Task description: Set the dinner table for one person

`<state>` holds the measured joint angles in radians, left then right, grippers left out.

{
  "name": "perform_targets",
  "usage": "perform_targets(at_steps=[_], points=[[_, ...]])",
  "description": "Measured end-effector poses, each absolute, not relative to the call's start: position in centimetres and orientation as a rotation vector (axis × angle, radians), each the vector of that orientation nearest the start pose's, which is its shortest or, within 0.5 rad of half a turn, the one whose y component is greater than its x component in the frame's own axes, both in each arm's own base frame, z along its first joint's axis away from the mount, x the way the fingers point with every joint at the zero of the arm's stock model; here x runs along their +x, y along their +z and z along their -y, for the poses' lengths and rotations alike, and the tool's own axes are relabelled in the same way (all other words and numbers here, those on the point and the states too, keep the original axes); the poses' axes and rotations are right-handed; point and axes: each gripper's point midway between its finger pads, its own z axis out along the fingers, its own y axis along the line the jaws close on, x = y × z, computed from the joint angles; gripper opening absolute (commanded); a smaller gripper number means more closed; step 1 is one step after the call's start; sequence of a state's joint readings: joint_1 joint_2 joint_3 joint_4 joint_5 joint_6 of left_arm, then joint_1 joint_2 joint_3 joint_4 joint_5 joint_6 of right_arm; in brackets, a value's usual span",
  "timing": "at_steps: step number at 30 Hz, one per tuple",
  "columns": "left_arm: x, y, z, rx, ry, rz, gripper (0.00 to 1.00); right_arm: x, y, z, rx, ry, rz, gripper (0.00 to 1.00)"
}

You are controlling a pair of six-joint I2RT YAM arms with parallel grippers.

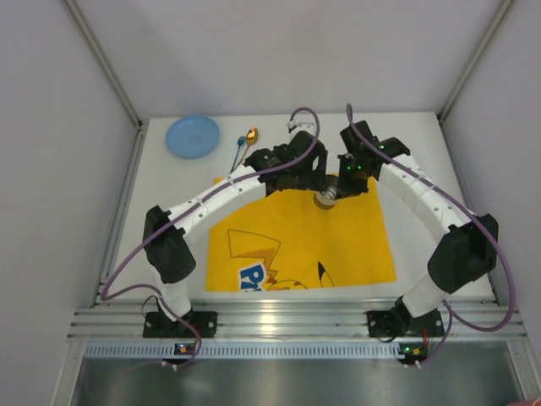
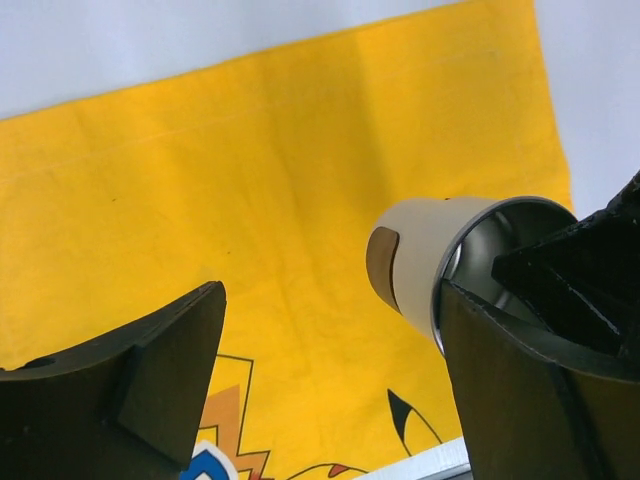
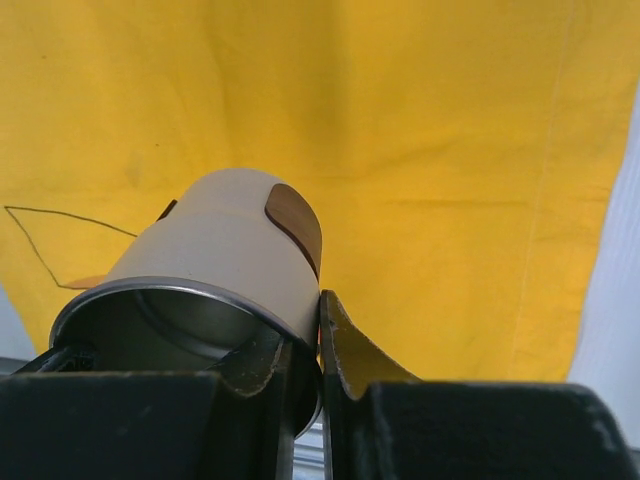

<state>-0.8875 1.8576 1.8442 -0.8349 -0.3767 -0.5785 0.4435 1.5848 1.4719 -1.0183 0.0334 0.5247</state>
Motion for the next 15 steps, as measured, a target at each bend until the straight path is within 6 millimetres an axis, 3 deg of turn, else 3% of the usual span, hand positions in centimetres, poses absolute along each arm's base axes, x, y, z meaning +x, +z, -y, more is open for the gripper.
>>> perform_targets(at_steps=[3, 9, 10, 12, 13, 15], points=[[34.5, 22.0, 33.7, 0.144, -0.381, -2.35, 0.9, 31.8, 17.2, -16.6, 0.134, 0.295, -2.698, 0.0], [38.8, 23.4, 30.9, 0.025, -0.704, -2.315, 0.91, 36.5, 18.2, -19.0, 0.121, 0.477, -2.615, 0.0], [39.7, 23.3, 29.3, 0.002, -0.675, -2.308, 0.91, 37.3, 17.6, -18.4, 0.123, 0.426, -2.623, 0.0], [41.4, 22.8, 25.2, -0.075, -0.648, -2.316, 0.9, 37.9, 15.7, -15.0, 0.2, 0.304, -2.68, 0.0], [43.5, 22.6, 20.9, -0.179, -0.628, -2.299, 0.9, 38.0, 14.1, -12.9, 0.263, 0.222, -2.727, 0.0], [45.6, 22.3, 16.5, -0.277, -0.639, -2.27, 0.9, 38.3, 12.6, -10.0, 0.359, 0.144, -2.769, 0.0]])
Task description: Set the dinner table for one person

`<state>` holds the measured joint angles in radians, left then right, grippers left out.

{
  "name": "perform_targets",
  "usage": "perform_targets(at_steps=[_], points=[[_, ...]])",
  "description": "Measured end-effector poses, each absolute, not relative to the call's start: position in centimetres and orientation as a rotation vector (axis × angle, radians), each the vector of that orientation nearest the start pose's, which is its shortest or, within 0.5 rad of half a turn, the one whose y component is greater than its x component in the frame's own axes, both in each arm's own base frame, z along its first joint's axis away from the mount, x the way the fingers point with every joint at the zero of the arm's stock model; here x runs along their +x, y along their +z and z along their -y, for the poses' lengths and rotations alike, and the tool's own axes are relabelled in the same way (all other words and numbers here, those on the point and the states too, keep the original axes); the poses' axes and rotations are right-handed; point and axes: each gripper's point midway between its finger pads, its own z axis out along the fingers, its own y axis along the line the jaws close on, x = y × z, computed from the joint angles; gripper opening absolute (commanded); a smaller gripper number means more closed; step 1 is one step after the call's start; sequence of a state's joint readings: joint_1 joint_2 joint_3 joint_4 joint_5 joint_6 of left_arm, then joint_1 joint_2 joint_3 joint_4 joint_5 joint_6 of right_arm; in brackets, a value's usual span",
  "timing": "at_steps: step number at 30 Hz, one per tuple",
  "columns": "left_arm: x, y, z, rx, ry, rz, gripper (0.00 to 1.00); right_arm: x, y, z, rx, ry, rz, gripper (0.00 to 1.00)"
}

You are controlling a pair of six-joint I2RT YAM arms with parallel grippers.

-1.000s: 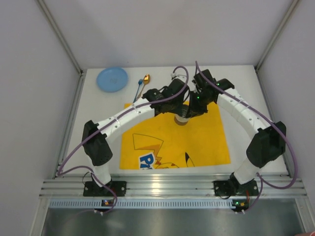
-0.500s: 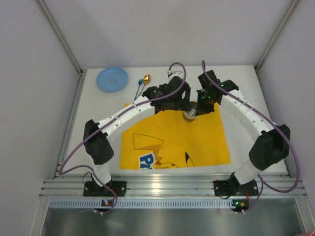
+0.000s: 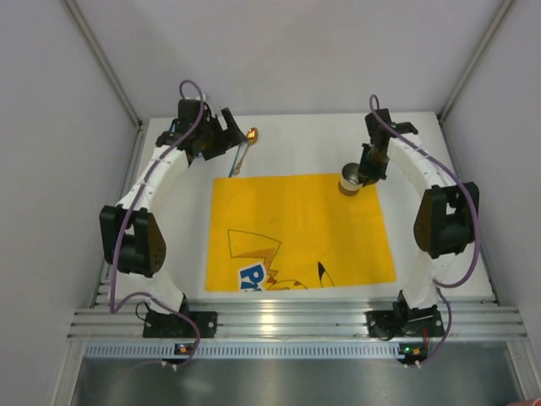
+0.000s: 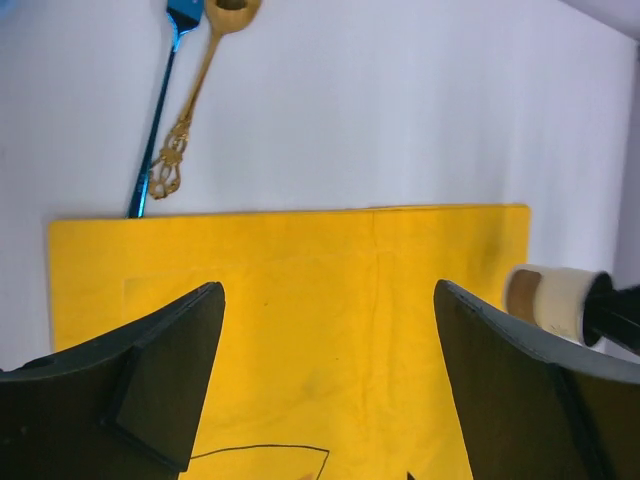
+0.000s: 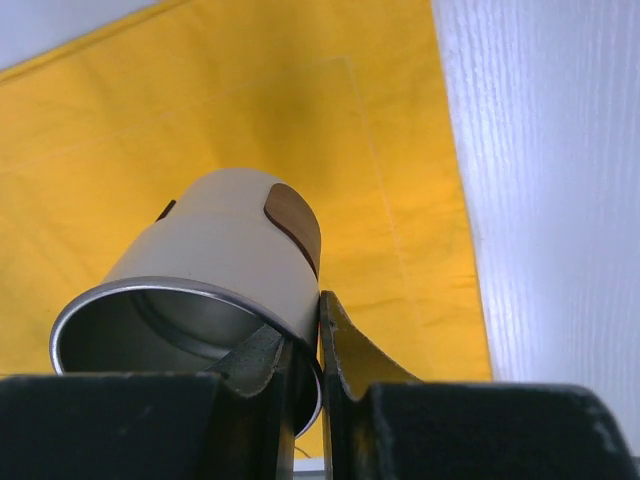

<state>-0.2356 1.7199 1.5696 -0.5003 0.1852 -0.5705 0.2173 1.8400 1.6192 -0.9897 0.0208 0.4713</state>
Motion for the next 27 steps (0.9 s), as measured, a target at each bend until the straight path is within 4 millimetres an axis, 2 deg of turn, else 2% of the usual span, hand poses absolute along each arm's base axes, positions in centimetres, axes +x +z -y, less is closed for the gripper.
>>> perform_targets(at_steps=[1, 2, 4, 7, 9, 11, 14, 18, 19, 22, 23, 25, 27], points=[[46.1, 22.2, 15.8, -0.285, -0.686, -2.259, 0.89, 38.4, 11.6, -9.1, 0.391, 0.106, -2.792, 0.0], [46.1, 22.1, 16.2, -0.266, -0.746, -2.255, 0.89, 38.3, 11.0, -8.7, 0.401, 0.083, -2.812, 0.0], [45.9, 22.0, 18.5, -0.194, -0.867, -2.256, 0.89, 38.1, 9.9, -9.0, 0.391, 0.059, -2.856, 0.0], [45.7, 20.6, 21.3, -0.132, -0.973, -2.272, 0.89, 38.3, 9.5, -9.9, 0.363, 0.049, -2.881, 0.0], [45.8, 19.2, 21.3, -0.157, -0.978, -2.303, 0.89, 39.0, 9.7, -10.1, 0.36, 0.044, -2.875, 0.0], [47.0, 17.7, 19.7, -0.224, -0.93, -2.318, 0.89, 39.9, 10.0, -10.0, 0.362, 0.033, -2.86, 0.0], [49.0, 16.0, 15.0, -0.362, -0.808, -2.316, 0.88, 40.7, 9.8, -9.2, 0.379, -0.019, -2.842, 0.0], [51.5, 15.6, 8.3, -0.527, -0.618, -2.262, 0.88, 40.8, 8.4, -8.0, 0.419, -0.1, -2.857, 0.02], [51.9, 15.7, 6.9, -0.559, -0.577, -2.244, 0.88, 40.6, 7.9, -7.7, 0.431, -0.12, -2.861, 0.06], [52.9, 16.0, 3.6, -0.638, -0.471, -2.201, 0.88, 39.6, 6.3, -7.1, 0.476, -0.172, -2.888, 0.51], [53.2, 16.1, 2.6, -0.664, -0.442, -2.188, 0.88, 39.2, 5.9, -7.0, 0.495, -0.179, -2.899, 0.71], [53.9, 15.8, 0.9, -0.718, -0.392, -2.17, 0.87, 38.5, 5.1, -6.8, 0.514, -0.198, -2.919, 0.85], [54.7, 14.9, -0.8, -0.776, -0.329, -2.163, 0.87, 38.4, 4.9, -6.8, 0.521, -0.201, -2.922, 0.92]])
